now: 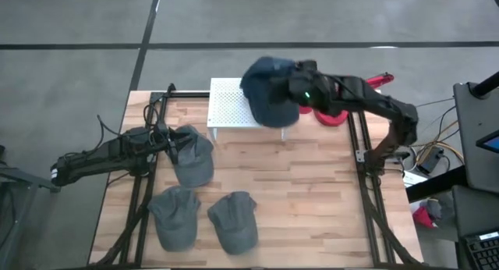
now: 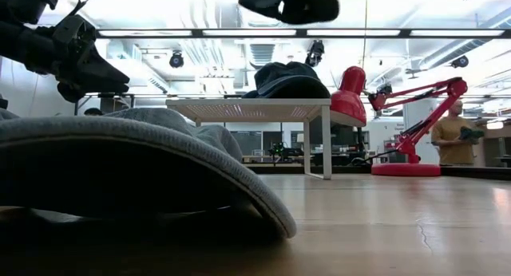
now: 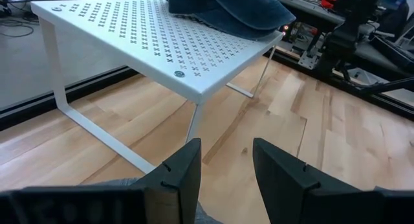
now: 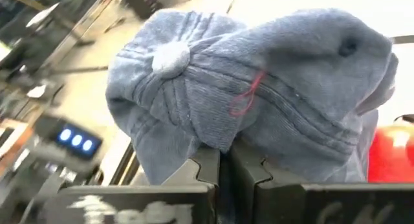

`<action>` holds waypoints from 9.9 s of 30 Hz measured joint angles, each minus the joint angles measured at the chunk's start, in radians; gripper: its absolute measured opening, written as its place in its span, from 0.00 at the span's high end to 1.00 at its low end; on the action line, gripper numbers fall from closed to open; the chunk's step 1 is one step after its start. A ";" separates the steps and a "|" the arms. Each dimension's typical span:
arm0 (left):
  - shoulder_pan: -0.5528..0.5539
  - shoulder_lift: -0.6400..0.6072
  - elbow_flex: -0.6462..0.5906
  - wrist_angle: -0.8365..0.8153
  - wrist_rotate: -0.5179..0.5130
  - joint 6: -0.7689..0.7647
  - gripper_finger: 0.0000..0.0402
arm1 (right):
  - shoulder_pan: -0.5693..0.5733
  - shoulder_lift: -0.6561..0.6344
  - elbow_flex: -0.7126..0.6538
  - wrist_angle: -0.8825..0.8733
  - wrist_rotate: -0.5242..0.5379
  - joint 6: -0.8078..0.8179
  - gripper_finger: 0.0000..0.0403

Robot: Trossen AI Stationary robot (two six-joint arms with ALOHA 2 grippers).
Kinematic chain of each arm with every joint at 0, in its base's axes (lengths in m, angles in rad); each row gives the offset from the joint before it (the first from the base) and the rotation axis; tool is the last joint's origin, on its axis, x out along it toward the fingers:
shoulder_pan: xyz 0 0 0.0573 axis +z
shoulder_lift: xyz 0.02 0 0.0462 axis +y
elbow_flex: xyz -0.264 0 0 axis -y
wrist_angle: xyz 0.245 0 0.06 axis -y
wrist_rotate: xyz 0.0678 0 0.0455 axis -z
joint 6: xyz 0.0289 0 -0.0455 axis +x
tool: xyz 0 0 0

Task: Pick & Place hat
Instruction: Put the dark blue cap on top of the other dark blue cap on the shelf, then put the top left gray cap on the shelf

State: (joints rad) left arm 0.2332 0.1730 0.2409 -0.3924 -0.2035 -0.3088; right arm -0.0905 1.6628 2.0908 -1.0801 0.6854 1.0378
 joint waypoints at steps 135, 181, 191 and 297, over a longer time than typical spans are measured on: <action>0.000 0.000 0.000 0.072 0.000 -0.005 0.65 | -0.258 0.213 0.120 0.009 -0.087 -0.115 0.76; -0.001 0.016 0.046 0.062 0.083 -0.053 0.65 | 0.236 -0.009 0.050 -0.487 -0.116 -0.267 0.90; -0.001 0.181 0.271 -0.231 -0.022 -0.041 0.65 | 0.355 -0.200 -0.302 -0.433 -0.077 -0.057 0.93; -0.450 1.210 0.902 -1.063 -0.238 -1.381 0.47 | 0.374 -1.341 -1.777 0.832 -0.196 -0.357 0.93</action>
State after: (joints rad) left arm -0.2167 1.3830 1.1433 -1.4554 -0.4416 -1.6894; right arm 0.2836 0.3214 0.3138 -0.2485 0.4894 0.6804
